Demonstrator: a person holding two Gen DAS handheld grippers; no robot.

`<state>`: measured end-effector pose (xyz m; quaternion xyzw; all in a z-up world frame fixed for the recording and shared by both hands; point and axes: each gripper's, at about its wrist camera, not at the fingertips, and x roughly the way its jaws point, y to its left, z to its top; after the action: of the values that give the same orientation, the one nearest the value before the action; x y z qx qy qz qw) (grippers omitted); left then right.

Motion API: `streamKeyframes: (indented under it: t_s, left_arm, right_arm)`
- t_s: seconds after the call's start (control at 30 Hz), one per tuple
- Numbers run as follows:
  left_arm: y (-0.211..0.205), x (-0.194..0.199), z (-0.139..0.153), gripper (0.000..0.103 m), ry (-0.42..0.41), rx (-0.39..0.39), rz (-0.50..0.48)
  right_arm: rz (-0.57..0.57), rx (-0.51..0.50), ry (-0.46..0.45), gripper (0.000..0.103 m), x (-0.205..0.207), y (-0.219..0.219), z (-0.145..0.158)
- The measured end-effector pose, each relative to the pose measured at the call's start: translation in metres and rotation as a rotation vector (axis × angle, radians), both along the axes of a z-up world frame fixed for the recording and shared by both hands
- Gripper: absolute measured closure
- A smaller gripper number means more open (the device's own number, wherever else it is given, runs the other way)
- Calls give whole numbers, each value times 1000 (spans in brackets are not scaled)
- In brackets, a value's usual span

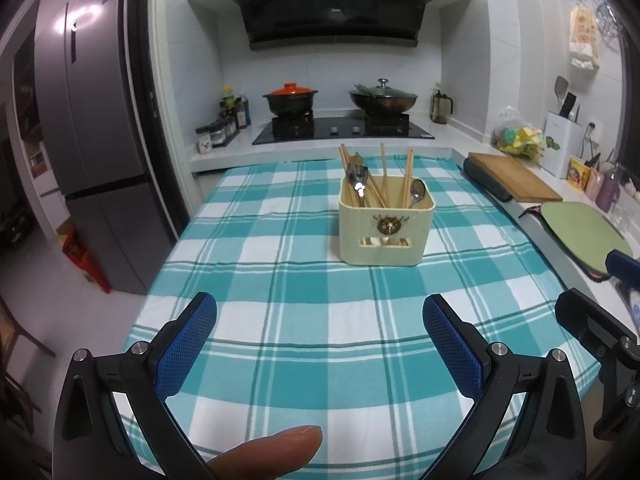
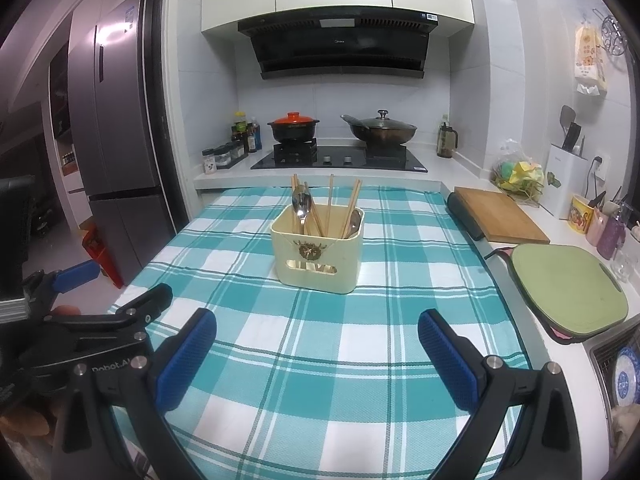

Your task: Organize utensils

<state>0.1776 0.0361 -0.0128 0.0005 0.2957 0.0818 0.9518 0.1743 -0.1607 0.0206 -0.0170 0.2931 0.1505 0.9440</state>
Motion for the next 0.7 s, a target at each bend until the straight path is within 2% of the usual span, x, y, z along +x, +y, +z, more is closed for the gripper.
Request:
streamKeyframes:
  t_s: [0.7]
  left_arm:
    - [-3, -2, 2, 0, -6, -4, -3]
  right_arm:
    - [2, -4, 0, 0, -1, 0, 2]
